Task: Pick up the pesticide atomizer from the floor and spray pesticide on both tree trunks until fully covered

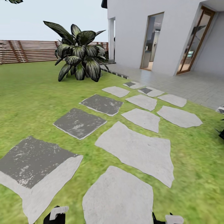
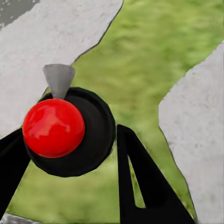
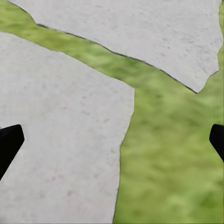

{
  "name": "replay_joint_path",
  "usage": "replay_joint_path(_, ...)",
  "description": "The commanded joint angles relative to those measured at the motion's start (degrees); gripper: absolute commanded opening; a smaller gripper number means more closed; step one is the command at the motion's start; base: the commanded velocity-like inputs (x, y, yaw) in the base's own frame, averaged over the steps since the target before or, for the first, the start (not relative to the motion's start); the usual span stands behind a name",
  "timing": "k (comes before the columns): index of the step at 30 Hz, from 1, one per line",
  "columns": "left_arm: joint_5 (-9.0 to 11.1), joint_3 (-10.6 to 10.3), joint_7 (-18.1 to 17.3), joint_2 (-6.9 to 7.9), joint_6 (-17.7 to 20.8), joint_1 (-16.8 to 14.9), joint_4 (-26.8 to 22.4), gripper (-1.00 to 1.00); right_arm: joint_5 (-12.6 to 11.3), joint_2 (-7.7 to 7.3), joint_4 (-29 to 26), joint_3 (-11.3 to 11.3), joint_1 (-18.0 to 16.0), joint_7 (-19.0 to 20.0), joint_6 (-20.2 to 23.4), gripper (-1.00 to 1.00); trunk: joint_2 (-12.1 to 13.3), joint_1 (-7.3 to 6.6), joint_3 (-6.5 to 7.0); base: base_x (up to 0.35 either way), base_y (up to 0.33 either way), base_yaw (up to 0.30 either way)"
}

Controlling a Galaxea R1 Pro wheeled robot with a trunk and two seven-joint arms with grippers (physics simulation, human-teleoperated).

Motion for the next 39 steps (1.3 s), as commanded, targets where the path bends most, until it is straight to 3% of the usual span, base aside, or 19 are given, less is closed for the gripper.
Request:
replay_joint_path(1,0.20,-0.06,0.04,0.01,-0.19,-0.05,0.08,-1.00,0.08,0.00,0.00,-0.06,-0.01,-0.12,-0.16,1.00,-0.02,-0.01,-0.01,0.000,0.300,0.278)
replay_joint_path(14,0.20,-0.05,0.04,0.03,-0.18,-0.05,0.09,-1.00,0.08,0.00,0.00,-0.06,-0.01,-0.09,-0.16,1.00,-0.02,-0.01,0.71,0.000,0.278,0.230)
replay_joint_path(39,0.20,-0.05,0.04,-0.02,-0.17,-0.05,0.09,-1.00,0.06,0.00,-0.05,-0.06,-0.01,-0.10,-0.16,1.00,-0.02,-0.01,2.24,0.000,0.004,0.218)
